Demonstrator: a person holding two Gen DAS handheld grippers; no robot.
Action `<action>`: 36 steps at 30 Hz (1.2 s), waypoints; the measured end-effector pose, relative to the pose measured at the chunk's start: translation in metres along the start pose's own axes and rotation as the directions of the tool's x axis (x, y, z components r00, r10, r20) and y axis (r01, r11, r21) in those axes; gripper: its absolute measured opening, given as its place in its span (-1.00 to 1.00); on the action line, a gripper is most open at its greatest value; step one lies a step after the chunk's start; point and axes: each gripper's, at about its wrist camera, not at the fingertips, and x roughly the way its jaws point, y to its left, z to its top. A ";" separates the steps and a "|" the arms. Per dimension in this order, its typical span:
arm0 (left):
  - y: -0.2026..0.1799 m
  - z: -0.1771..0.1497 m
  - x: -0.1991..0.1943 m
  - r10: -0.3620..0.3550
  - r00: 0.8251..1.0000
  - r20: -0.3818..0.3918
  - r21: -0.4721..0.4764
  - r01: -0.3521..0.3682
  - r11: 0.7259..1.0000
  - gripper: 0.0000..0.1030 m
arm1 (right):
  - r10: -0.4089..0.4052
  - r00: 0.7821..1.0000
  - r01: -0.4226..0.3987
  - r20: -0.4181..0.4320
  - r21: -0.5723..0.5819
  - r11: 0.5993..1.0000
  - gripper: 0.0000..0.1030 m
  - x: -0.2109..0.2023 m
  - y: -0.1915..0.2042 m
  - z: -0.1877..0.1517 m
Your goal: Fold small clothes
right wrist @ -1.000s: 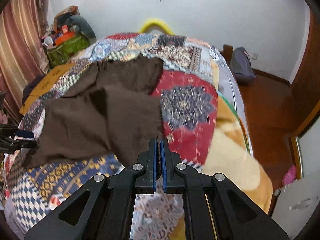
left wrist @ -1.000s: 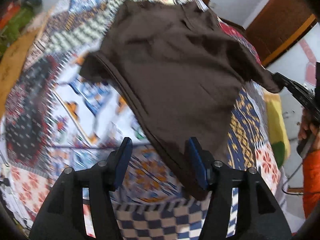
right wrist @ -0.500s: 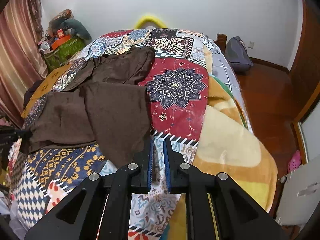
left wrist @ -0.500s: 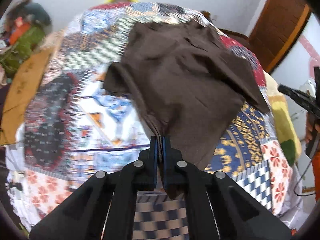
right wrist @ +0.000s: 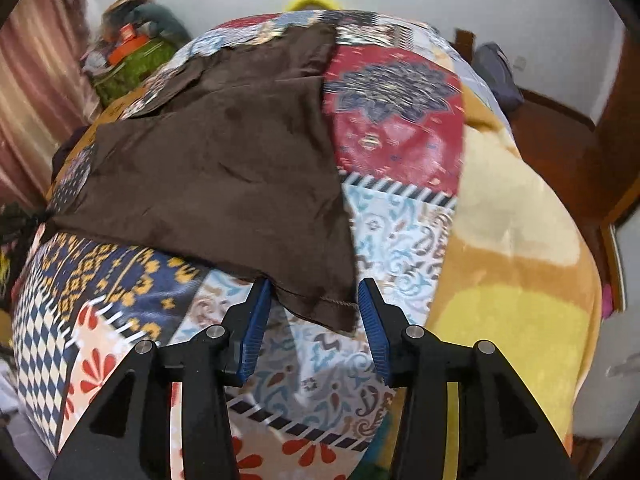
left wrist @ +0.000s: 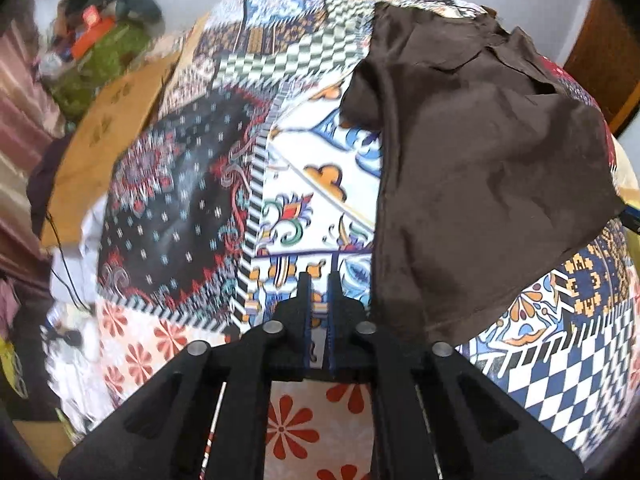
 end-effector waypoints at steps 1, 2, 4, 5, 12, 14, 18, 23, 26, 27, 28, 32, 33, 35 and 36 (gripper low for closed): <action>0.004 0.000 -0.001 -0.027 1.000 -0.007 -0.025 0.027 0.999 -0.69 | 0.006 1.000 -0.006 0.005 0.019 1.000 -0.19 -0.002 -0.005 0.002; 0.009 0.000 -0.003 -0.052 0.999 -0.003 -0.053 0.052 0.997 -0.56 | 0.016 1.000 -0.016 0.014 0.035 0.999 -0.19 -0.005 -0.008 0.003; 0.016 0.000 -0.012 -0.078 0.997 0.022 -0.091 0.080 0.993 -0.30 | 0.040 0.999 -0.042 0.033 0.065 0.997 -0.19 -0.013 -0.016 0.006; 0.018 0.001 -0.017 -0.086 0.995 0.042 -0.097 0.090 0.991 -0.16 | 0.042 0.998 -0.044 0.039 0.069 0.997 -0.19 -0.016 -0.016 0.007; 0.000 0.002 -0.020 -0.177 0.984 0.010 -0.069 0.177 0.982 0.04 | 0.025 1.000 -0.025 0.001 0.078 0.997 -0.19 0.002 -0.015 0.005; -0.007 0.000 -0.013 -0.170 0.985 -0.020 -0.053 0.168 0.984 0.04 | 0.033 0.999 -0.031 -0.027 0.071 0.997 -0.19 0.012 -0.010 0.002; -0.011 -0.002 -0.005 -0.158 0.987 -0.032 -0.072 0.155 0.985 -0.01 | 0.085 0.996 -0.081 -0.031 0.100 0.992 -0.47 0.016 -0.012 0.002; -0.016 -0.004 -0.008 -0.251 0.968 -0.030 -0.079 0.248 0.966 -0.81 | 0.130 0.991 -0.125 -0.041 0.108 0.986 -0.81 0.017 -0.007 0.001; -0.023 -0.002 -0.014 -0.220 0.975 -0.020 -0.052 0.219 0.974 -0.83 | 0.124 0.992 -0.122 -0.028 0.072 0.990 -0.84 0.009 -0.001 0.002; -0.025 -0.001 -0.018 -0.193 0.981 -0.005 -0.031 0.193 0.981 -0.83 | 0.127 0.992 -0.126 -0.015 0.067 0.990 -0.84 0.005 0.000 0.005; -0.026 0.001 -0.023 -0.168 0.986 0.015 -0.013 0.168 0.986 -0.83 | 0.120 0.993 -0.120 0.005 0.061 0.991 -0.84 -0.001 0.000 0.007; -0.024 0.020 -0.054 -0.110 0.986 0.124 0.019 0.108 0.994 -0.84 | 0.097 0.990 -0.101 0.099 0.034 0.994 -0.84 -0.030 0.003 0.026; -0.022 0.026 -0.061 -0.111 0.983 0.147 0.018 0.109 0.994 -0.84 | 0.105 0.987 -0.109 0.123 0.028 0.994 -0.85 -0.039 0.003 0.031; -0.019 0.042 -0.081 -0.098 0.973 0.208 0.019 0.096 0.995 -0.84 | 0.107 0.979 -0.109 0.177 0.004 0.994 -0.85 -0.056 0.008 0.044; -0.019 0.045 -0.091 -0.091 0.968 0.234 0.021 0.088 0.996 -0.84 | 0.105 0.971 -0.105 0.213 -0.015 0.994 -0.85 -0.067 0.013 0.053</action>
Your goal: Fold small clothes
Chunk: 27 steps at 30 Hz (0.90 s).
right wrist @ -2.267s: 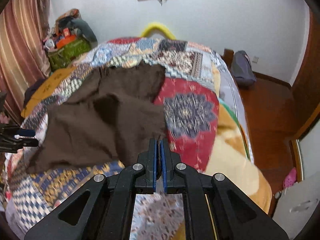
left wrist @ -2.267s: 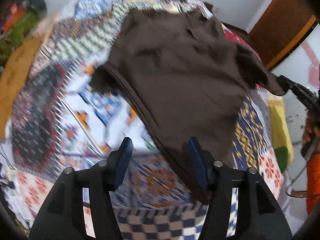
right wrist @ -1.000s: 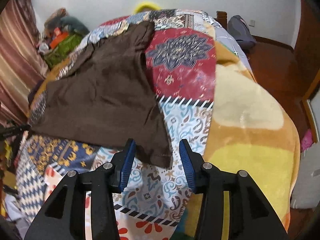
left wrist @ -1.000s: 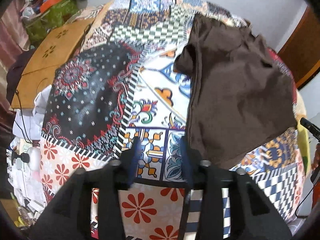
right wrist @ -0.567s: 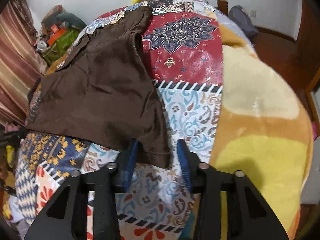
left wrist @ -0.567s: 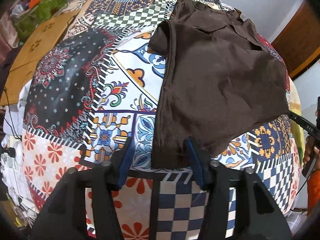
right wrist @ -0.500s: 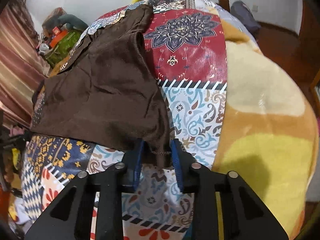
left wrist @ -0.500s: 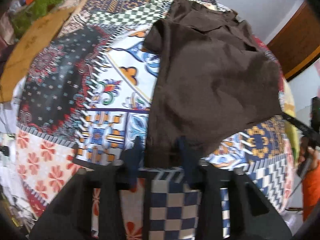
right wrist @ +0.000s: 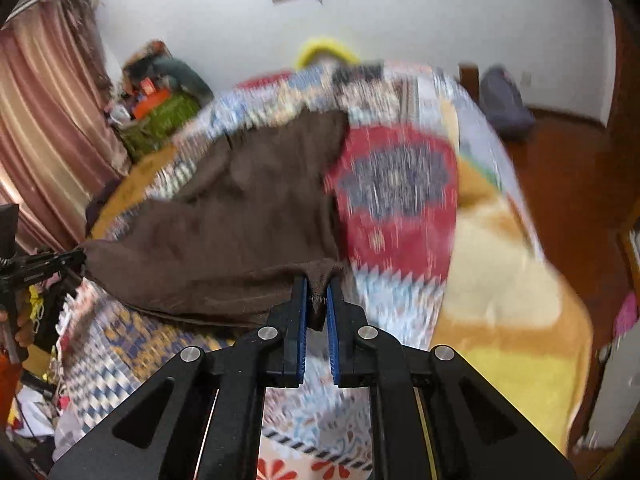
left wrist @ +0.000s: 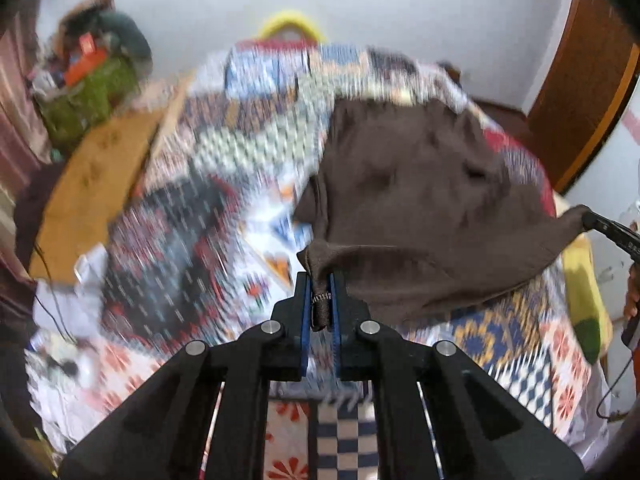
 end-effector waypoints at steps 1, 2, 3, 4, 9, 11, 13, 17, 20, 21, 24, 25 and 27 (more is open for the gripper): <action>0.000 0.010 -0.008 0.006 0.999 0.032 0.004 -0.006 1.000 -0.84 | 0.001 1.000 -0.001 0.023 -0.009 1.000 -0.85 -0.005 0.002 0.007; 0.000 0.019 -0.013 0.009 0.998 0.056 0.006 -0.009 1.000 -0.84 | 0.003 0.999 -0.002 0.045 -0.016 1.000 -0.85 -0.009 0.006 0.013; 0.001 0.030 -0.020 0.014 0.996 0.085 0.009 -0.014 1.000 -0.84 | 0.006 0.997 -0.003 0.075 -0.031 1.000 -0.85 -0.015 0.010 0.024; -0.001 0.039 -0.025 0.020 0.994 0.107 0.014 -0.021 1.000 -0.84 | 0.006 0.996 -0.002 0.094 -0.040 0.999 -0.85 -0.018 0.012 0.032; -0.009 0.088 -0.040 0.046 0.979 0.201 0.038 -0.055 0.998 -0.84 | -0.010 0.984 0.025 0.178 -0.082 0.996 -0.85 -0.023 0.021 0.070; -0.011 0.109 -0.036 0.048 0.975 0.215 0.032 -0.056 0.998 -0.84 | -0.017 0.981 0.034 0.193 -0.085 0.996 -0.85 -0.022 0.021 0.080; -0.009 0.125 -0.026 0.046 0.976 0.214 0.023 -0.053 0.998 -0.84 | -0.027 0.979 0.044 0.203 -0.082 0.996 -0.85 -0.012 0.020 0.094; -0.006 0.160 0.010 0.059 0.981 0.183 -0.005 -0.059 0.998 -0.84 | -0.053 0.979 0.066 0.196 -0.059 0.996 -0.85 0.017 0.013 0.115; 0.003 0.180 0.043 0.063 0.988 0.144 -0.058 -0.055 0.997 -0.84 | -0.076 0.981 0.083 0.179 -0.035 0.996 -0.85 0.039 0.003 0.127; 0.006 0.184 0.054 0.067 0.989 0.131 -0.070 -0.058 0.996 -0.84 | -0.083 0.981 0.090 0.172 -0.029 0.996 -0.85 0.046 -0.001 0.129; 0.016 0.198 0.094 0.087 0.992 0.086 -0.096 -0.078 0.992 -0.84 | -0.112 0.985 0.113 0.131 0.000 0.994 -0.85 0.076 -0.016 0.139; 0.019 0.203 0.109 0.092 0.993 0.070 -0.101 -0.084 0.991 -0.84 | -0.118 0.986 0.118 0.120 0.008 0.993 -0.85 0.085 -0.021 0.141; 0.023 0.210 0.135 0.097 0.994 0.042 -0.108 -0.092 0.990 -0.84 | -0.126 0.987 0.125 0.095 0.021 0.992 -0.85 0.100 -0.029 0.146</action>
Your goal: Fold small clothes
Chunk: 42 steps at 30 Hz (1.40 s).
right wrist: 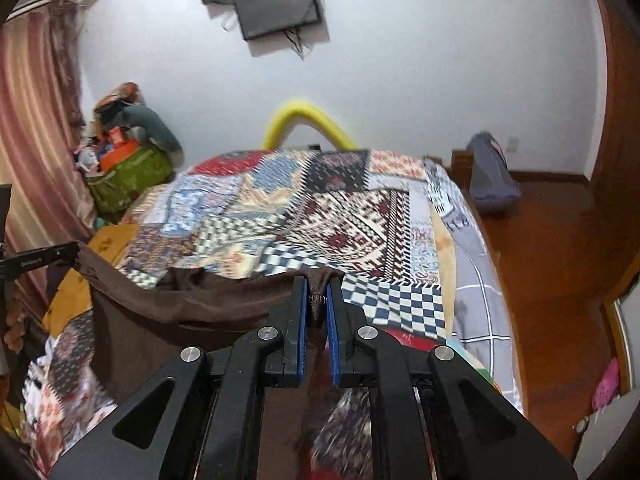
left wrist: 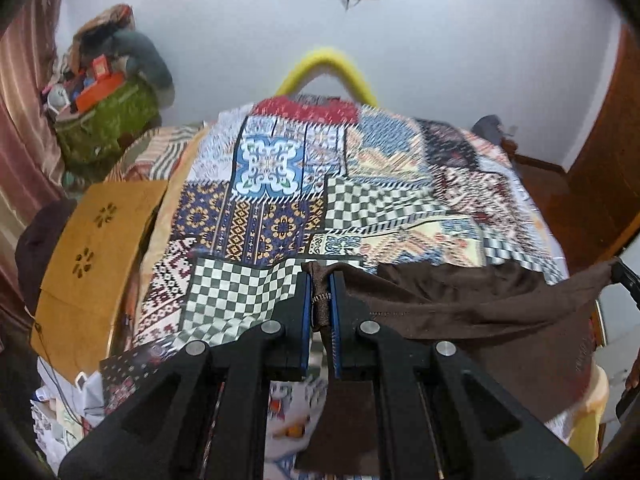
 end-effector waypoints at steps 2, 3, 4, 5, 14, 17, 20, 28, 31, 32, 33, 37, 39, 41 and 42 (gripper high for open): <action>0.002 0.005 0.029 0.008 1.000 -0.030 -0.006 -0.008 1.000 -0.84 | -0.008 1.000 0.008 -0.030 0.014 1.000 -0.85 0.022 -0.008 0.001; 0.003 0.006 0.043 0.010 0.999 -0.046 -0.009 -0.010 1.000 -0.84 | -0.008 0.999 0.009 -0.038 0.019 1.000 -0.85 0.027 -0.011 0.002; 0.004 0.008 0.052 0.010 0.998 -0.058 -0.011 -0.011 1.000 -0.84 | -0.012 0.999 0.013 -0.053 0.023 1.000 -0.85 0.035 -0.014 0.002; 0.004 0.009 0.065 0.009 0.997 -0.073 -0.015 -0.010 1.000 -0.84 | -0.017 0.998 0.018 -0.062 0.026 1.000 -0.85 0.040 -0.016 0.002; 0.009 0.003 0.111 0.009 0.992 -0.122 -0.005 -0.009 1.000 -0.51 | -0.107 0.993 0.107 -0.043 -0.010 0.994 -0.63 0.048 -0.023 0.000; 0.012 -0.001 0.097 0.014 0.996 -0.093 0.011 -0.013 1.000 -0.16 | -0.091 0.996 0.091 -0.020 -0.019 0.996 -0.42 0.029 -0.022 -0.003; 0.019 -0.009 0.079 0.005 0.996 -0.089 0.018 -0.004 1.000 -0.06 | -0.068 0.997 0.067 -0.029 -0.037 0.997 -0.32 0.014 -0.016 -0.012; 0.027 -0.069 0.050 -0.043 0.985 -0.169 0.064 0.055 0.996 0.21 | -0.007 0.993 0.000 -0.121 -0.059 0.998 -0.17 -0.005 0.005 -0.061; 0.020 -0.098 0.050 -0.068 0.971 -0.231 0.085 0.090 0.992 0.21 | 0.019 0.985 -0.027 -0.169 -0.043 0.999 -0.17 -0.006 0.011 -0.083; 0.018 -0.106 0.050 -0.079 0.966 -0.245 0.090 0.104 0.991 0.21 | 0.026 0.983 -0.032 -0.182 -0.034 0.999 -0.17 -0.005 0.013 -0.089; 0.015 -0.115 0.050 -0.092 0.961 -0.260 0.095 0.120 0.988 0.21 | 0.036 0.979 -0.041 -0.203 -0.020 0.999 -0.17 -0.004 0.015 -0.096; 0.004 -0.139 0.046 -0.098 0.961 -0.257 0.115 0.131 0.985 0.20 | 0.076 0.968 -0.073 -0.240 0.019 0.997 -0.17 0.003 0.018 -0.111; 0.001 -0.143 0.045 -0.119 0.958 -0.261 0.118 0.154 0.981 -0.18 | 0.097 0.963 -0.093 -0.250 0.030 0.995 -0.17 0.006 0.020 -0.114; -0.004 -0.146 0.042 -0.157 0.951 -0.268 0.118 0.194 0.974 -0.62 | 0.132 0.954 -0.130 -0.268 0.026 0.991 -0.26 0.008 0.025 -0.113; -0.008 -0.147 0.039 -0.140 0.957 -0.256 0.138 0.179 0.974 -0.72 | 0.144 0.949 -0.144 -0.282 0.021 0.989 -0.48 0.010 0.028 -0.112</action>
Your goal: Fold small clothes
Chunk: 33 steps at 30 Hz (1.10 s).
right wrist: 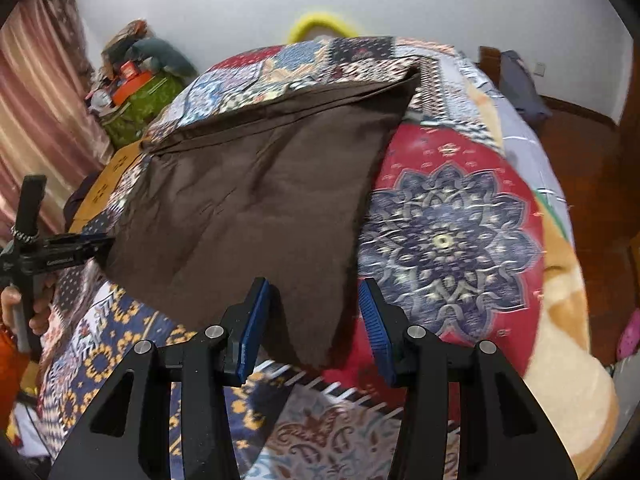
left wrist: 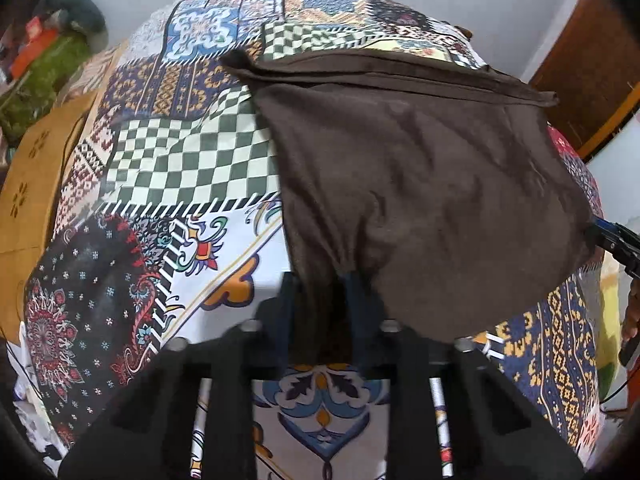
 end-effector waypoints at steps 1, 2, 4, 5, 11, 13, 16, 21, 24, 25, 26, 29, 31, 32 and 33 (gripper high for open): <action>-0.005 -0.001 -0.002 0.017 1.000 0.005 0.021 -0.017 1.000 -0.82 | -0.005 1.000 0.004 -0.018 -0.016 1.000 -0.60 0.003 0.003 0.001; -0.008 -0.003 -0.004 0.017 1.000 0.007 0.034 -0.017 0.999 -0.83 | -0.007 1.000 0.006 -0.026 -0.032 0.999 -0.73 0.004 0.007 0.001; -0.013 -0.009 -0.008 0.018 1.000 0.012 0.047 -0.019 0.999 -0.84 | -0.014 1.000 0.013 -0.020 -0.062 0.998 -0.80 0.003 0.011 0.002; -0.014 -0.013 -0.012 0.017 1.000 0.014 0.049 -0.018 0.999 -0.85 | -0.014 1.000 0.013 -0.015 -0.066 0.998 -0.83 0.001 0.012 0.004; -0.014 -0.033 -0.032 -0.012 1.000 0.006 0.048 0.012 0.999 -0.85 | -0.015 1.000 0.016 0.024 -0.072 0.997 -0.83 -0.019 0.012 0.006; -0.013 -0.042 -0.041 -0.029 1.000 0.002 0.042 0.029 0.999 -0.85 | -0.014 0.999 0.017 0.032 -0.068 0.998 -0.84 -0.026 0.012 0.004; -0.016 -0.056 -0.051 -0.041 0.999 -0.003 0.040 0.041 0.998 -0.85 | -0.009 0.999 0.011 0.034 -0.059 0.998 -0.84 -0.031 0.014 -0.002; -0.023 -0.081 -0.061 -0.062 0.998 -0.026 0.047 0.063 0.997 -0.85 | -0.008 1.000 0.008 0.011 -0.058 0.998 -0.83 -0.035 0.016 -0.013; -0.025 -0.092 -0.065 -0.035 0.999 -0.033 0.065 0.037 0.997 -0.83 | -0.039 0.999 0.039 0.006 -0.062 0.997 -0.83 -0.035 0.016 -0.020; -0.024 -0.093 -0.068 -0.014 1.000 -0.023 0.063 0.016 0.998 -0.82 | -0.052 0.999 0.052 0.009 -0.064 0.997 -0.83 -0.036 0.017 -0.022; -0.023 -0.093 -0.070 0.001 1.000 -0.013 0.057 0.000 0.998 -0.81 | -0.063 0.998 0.063 0.012 -0.065 0.996 -0.82 -0.037 0.018 -0.024; -0.015 -0.085 -0.081 0.041 0.999 0.026 0.028 -0.042 0.999 -0.60 | -0.075 0.997 0.076 0.024 -0.053 0.996 -0.47 -0.042 0.018 -0.029; -0.012 -0.077 -0.089 0.067 0.996 0.062 0.021 -0.068 0.997 -0.23 | -0.074 0.996 0.076 0.055 -0.037 0.996 -0.14 -0.048 0.019 -0.033; -0.011 -0.071 -0.093 0.081 0.993 0.085 0.021 -0.083 0.996 0.01 | -0.077 0.995 0.079 0.065 -0.031 0.996 -0.05 -0.049 0.019 -0.035; -0.010 -0.064 -0.096 0.095 0.989 0.112 0.026 -0.098 0.995 0.08 | -0.081 0.994 0.083 0.069 -0.029 0.996 -0.03 -0.050 0.020 -0.037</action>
